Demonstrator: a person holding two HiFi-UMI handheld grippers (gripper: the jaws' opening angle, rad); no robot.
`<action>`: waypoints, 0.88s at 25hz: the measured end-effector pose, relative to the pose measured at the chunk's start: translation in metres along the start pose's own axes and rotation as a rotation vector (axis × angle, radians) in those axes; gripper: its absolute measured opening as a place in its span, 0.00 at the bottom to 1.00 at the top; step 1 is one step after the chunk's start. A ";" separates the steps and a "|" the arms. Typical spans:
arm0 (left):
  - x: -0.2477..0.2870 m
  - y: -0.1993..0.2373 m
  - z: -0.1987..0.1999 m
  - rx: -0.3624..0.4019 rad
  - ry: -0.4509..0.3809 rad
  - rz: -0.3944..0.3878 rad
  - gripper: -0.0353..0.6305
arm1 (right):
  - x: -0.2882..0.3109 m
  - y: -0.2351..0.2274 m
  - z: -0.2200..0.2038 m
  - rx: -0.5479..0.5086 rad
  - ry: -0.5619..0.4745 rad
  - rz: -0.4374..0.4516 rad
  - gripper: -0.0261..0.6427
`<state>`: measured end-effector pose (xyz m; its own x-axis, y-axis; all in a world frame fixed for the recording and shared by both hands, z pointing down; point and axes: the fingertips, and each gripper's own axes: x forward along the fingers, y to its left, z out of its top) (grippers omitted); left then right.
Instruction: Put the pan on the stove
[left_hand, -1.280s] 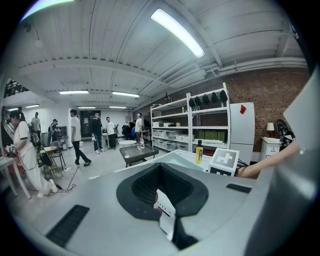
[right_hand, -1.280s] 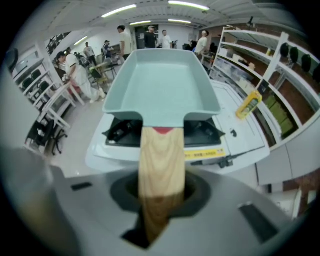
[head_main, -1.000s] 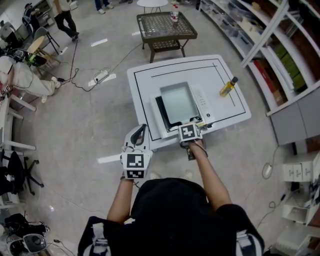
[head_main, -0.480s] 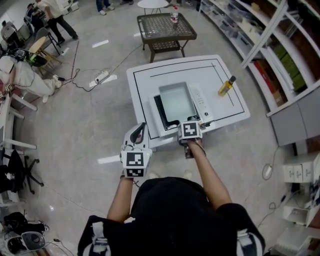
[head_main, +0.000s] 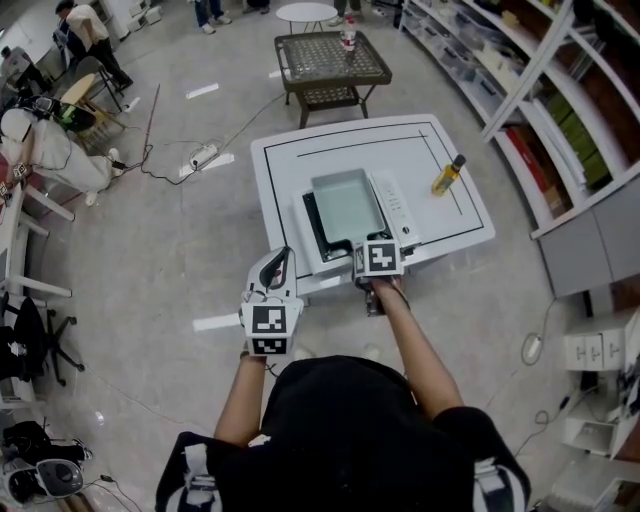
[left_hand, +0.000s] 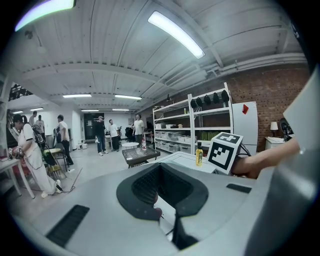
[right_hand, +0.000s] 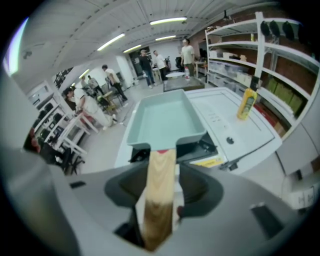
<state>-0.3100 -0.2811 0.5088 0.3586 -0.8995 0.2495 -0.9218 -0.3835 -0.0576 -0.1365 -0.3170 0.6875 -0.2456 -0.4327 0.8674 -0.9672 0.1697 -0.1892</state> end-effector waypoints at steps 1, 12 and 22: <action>-0.001 -0.002 0.001 0.000 -0.002 0.003 0.09 | -0.002 -0.001 -0.001 -0.004 -0.002 0.005 0.33; -0.004 -0.017 0.016 0.004 -0.023 0.031 0.09 | -0.045 -0.003 0.010 -0.103 -0.120 0.073 0.34; -0.008 -0.023 0.043 0.031 -0.068 0.058 0.09 | -0.135 -0.006 0.062 -0.239 -0.447 0.119 0.13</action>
<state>-0.2853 -0.2743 0.4670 0.3154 -0.9320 0.1784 -0.9365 -0.3360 -0.0998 -0.1015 -0.3141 0.5430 -0.4075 -0.7251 0.5551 -0.9018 0.4155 -0.1192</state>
